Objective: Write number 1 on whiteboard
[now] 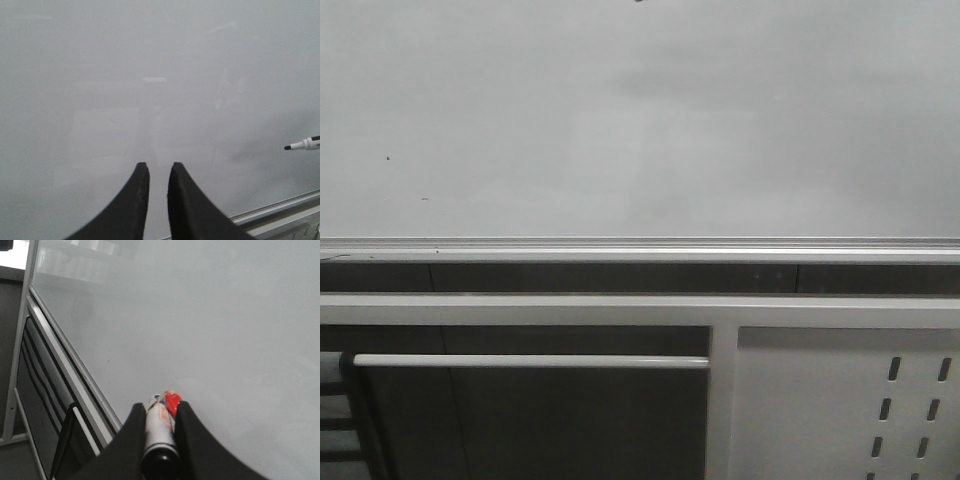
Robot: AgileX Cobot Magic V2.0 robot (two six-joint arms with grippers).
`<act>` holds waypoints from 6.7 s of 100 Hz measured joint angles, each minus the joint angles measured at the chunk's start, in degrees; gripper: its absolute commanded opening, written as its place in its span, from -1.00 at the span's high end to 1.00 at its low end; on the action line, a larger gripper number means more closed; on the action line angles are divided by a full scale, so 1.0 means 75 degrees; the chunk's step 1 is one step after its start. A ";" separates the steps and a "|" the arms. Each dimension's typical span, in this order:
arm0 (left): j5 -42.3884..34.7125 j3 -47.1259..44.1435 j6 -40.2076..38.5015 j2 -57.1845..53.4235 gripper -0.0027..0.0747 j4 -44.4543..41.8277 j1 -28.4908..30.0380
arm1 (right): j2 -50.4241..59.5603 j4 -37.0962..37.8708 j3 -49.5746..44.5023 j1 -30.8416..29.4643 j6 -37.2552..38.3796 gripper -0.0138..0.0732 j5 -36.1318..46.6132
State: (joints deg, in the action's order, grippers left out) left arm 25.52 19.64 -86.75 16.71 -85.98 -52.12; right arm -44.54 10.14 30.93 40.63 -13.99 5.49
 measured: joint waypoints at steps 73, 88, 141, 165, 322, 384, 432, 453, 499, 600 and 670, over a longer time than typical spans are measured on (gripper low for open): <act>-0.0148 0.0000 -0.0005 0.0000 0.74 -0.0046 0.0000 | 0.0000 -0.0623 -0.0031 0.0000 0.0051 0.80 0.0189; -0.0148 0.0000 -0.0005 0.0000 0.74 -0.0046 0.0000 | 0.0017 -0.0710 -0.0031 0.0000 0.0051 0.80 0.0189; -0.0148 0.0000 -0.0005 0.0000 0.74 -0.0049 0.0000 | 0.0146 -0.1118 -0.0031 0.0047 0.0051 0.80 -0.0288; -0.0148 0.0000 -0.0005 0.0000 0.74 -0.0049 0.0000 | 0.0291 -0.0209 -0.0031 0.0047 0.0051 0.80 0.0158; 0.0623 -0.0139 -0.0005 0.0000 0.98 -0.0062 0.0000 | -0.0619 0.1530 -0.0338 0.0047 -0.0341 0.80 0.1060; 0.0623 -0.0711 -0.0005 0.0000 0.98 -0.0062 0.0000 | -0.0625 0.0632 -0.0338 0.0005 -0.0353 0.80 0.0967; 0.0609 -0.0714 -0.0005 0.0000 0.98 -0.0062 0.0000 | -0.1289 0.0600 -0.0338 0.0005 -0.0595 0.80 0.1575; 0.0609 -0.0714 -0.0005 0.0000 0.98 -0.0062 0.0000 | -0.1352 0.0548 -0.0338 0.0005 -0.1121 0.80 0.1899; 0.0609 -0.0714 -0.0005 0.0000 0.98 -0.0062 0.0000 | -0.1365 -0.1057 -0.0338 0.0005 -0.2777 0.80 0.2193; 0.0609 -0.0714 -0.0005 0.0000 0.98 -0.0062 0.0000 | -0.1996 -0.2249 -0.0338 -0.0338 -0.3425 0.80 0.2788; 0.0609 -0.0714 -0.0005 0.0000 0.98 -0.0062 0.0000 | -0.2299 -0.2249 -0.0338 -0.0354 -0.3438 0.80 0.2723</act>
State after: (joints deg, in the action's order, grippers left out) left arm 30.09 14.28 -86.79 16.71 -86.44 -52.12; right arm -61.79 -6.73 28.39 37.98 -39.78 25.91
